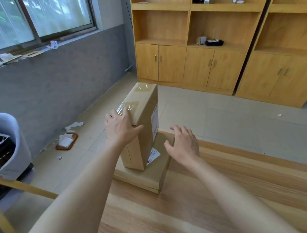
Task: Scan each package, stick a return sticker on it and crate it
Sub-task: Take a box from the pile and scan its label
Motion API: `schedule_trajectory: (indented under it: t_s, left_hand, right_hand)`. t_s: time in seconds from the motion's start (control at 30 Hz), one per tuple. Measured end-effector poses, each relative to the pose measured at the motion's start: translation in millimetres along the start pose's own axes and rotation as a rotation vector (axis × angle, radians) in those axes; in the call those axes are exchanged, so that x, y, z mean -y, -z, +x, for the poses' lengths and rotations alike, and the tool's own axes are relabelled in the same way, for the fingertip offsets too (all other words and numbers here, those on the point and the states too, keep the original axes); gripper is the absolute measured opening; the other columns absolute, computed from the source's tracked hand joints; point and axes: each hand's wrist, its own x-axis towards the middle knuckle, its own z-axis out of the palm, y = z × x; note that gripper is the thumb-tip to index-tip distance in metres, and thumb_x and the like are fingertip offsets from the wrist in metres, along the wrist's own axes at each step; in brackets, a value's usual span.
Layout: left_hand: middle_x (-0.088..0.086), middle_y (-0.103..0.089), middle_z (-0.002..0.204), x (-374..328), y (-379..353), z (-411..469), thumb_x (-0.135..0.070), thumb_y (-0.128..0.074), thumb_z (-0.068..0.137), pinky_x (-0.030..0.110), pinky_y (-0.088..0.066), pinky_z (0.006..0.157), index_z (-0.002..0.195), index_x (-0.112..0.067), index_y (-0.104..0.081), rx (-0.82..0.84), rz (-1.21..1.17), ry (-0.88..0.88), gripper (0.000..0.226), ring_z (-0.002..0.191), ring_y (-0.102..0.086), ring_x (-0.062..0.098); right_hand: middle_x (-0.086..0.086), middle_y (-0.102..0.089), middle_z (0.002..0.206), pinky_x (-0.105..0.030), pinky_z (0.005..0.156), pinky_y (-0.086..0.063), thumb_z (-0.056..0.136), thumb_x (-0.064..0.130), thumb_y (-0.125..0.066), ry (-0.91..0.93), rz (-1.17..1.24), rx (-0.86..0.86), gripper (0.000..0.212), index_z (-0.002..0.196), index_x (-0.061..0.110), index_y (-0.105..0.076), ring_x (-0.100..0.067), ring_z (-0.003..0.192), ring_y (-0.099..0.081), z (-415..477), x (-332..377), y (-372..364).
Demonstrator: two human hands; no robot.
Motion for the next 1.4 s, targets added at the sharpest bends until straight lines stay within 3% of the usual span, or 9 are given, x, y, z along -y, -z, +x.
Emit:
schedule_trajectory:
  t_s: [0.2,0.37,0.57,0.67,0.77,0.9,1.1,1.2,1.4]
  left_hand:
    - [0.017,-0.047,0.119,-20,4,-12,-0.056,-0.054,0.082,0.038,-0.036,0.083,0.122,-0.017,-0.045,-0.006,-0.014,0.002,0.057,0.105,-0.043,0.035]
    - [0.010,-0.049,0.107,-63,11,-32,-0.052,-0.054,0.081,0.036,-0.036,0.075,0.095,-0.017,-0.044,-0.016,-0.365,0.128,0.039,0.105,-0.041,0.033]
    - [0.004,-0.057,0.117,-112,-13,-68,-0.067,-0.047,0.063,0.047,-0.044,0.094,0.126,-0.027,-0.047,0.147,-0.811,0.302,0.075,0.113,-0.049,0.033]
    - [0.000,-0.058,0.106,-128,-39,-98,-0.062,-0.055,0.071,0.046,-0.042,0.098,0.107,-0.021,-0.051,0.247,-0.953,0.379,0.055,0.106,-0.051,0.028]
    - [0.000,-0.063,0.107,-134,-71,-122,-0.069,-0.056,0.055,0.046,-0.042,0.100,0.108,-0.020,-0.059,0.358,-1.051,0.426,0.073,0.109,-0.056,0.028]
    - [0.002,-0.057,0.130,-136,-111,-148,-0.073,-0.057,0.052,0.046,-0.040,0.104,0.131,-0.020,-0.052,0.484,-1.072,0.443,0.095,0.118,-0.053,0.026]
    - [0.003,-0.052,0.127,-144,-131,-184,-0.047,-0.064,0.083,0.036,-0.048,0.086,0.137,-0.017,-0.039,0.690,-1.098,0.435,0.067,0.104,-0.055,0.020]
    - [0.005,-0.051,0.125,-143,-146,-199,-0.052,-0.067,0.077,0.044,-0.048,0.094,0.137,-0.024,-0.035,0.861,-1.044,0.436,0.074,0.104,-0.055,0.022]
    - [0.005,-0.050,0.122,-149,-166,-231,-0.055,-0.066,0.059,0.042,-0.040,0.095,0.137,-0.033,-0.029,1.020,-0.952,0.439,0.088,0.110,-0.052,0.026]
  right_hand:
    - [-0.003,-0.049,0.131,-0.032,0.095,-0.037,0.091,0.034,-0.050,-0.020,0.066,-0.020,0.050,0.138,0.018,-0.041,-0.021,0.120,-0.043,-9,-8,12]
    - [-0.003,-0.046,0.136,-0.034,0.093,-0.038,0.094,0.042,-0.048,-0.149,0.177,-0.009,0.052,0.139,0.018,-0.038,-0.022,0.122,-0.043,-26,-37,34]
    - [-0.008,-0.035,0.146,-0.040,0.102,-0.035,0.096,0.052,-0.037,-0.396,0.367,-0.008,0.061,0.148,0.021,-0.027,-0.028,0.132,-0.037,-58,-97,52]
    - [-0.009,-0.027,0.150,-0.045,0.107,-0.032,0.095,0.055,-0.036,-0.549,0.382,-0.014,0.064,0.149,0.023,-0.024,-0.034,0.135,-0.032,-77,-133,51]
    - [-0.011,-0.027,0.151,-0.047,0.109,-0.032,0.092,0.056,-0.042,-0.679,0.418,0.013,0.071,0.150,0.022,-0.020,-0.036,0.136,-0.031,-100,-171,43]
    - [-0.010,-0.026,0.153,-0.045,0.110,-0.032,0.089,0.054,-0.050,-0.788,0.523,0.063,0.079,0.151,0.020,-0.016,-0.032,0.139,-0.028,-129,-210,33]
    - [-0.009,-0.030,0.152,-0.039,0.106,-0.032,0.087,0.048,-0.057,-0.866,0.533,0.046,0.078,0.150,0.018,-0.022,-0.030,0.136,-0.034,-168,-243,22]
    - [-0.008,-0.030,0.151,-0.037,0.104,-0.033,0.087,0.044,-0.060,-0.890,0.551,0.042,0.077,0.149,0.018,-0.023,-0.027,0.135,-0.037,-187,-258,19]
    - [-0.007,-0.032,0.147,-0.039,0.106,-0.032,0.085,0.043,-0.063,-0.918,0.543,0.002,0.077,0.148,0.024,-0.024,-0.024,0.135,-0.034,-223,-277,10]
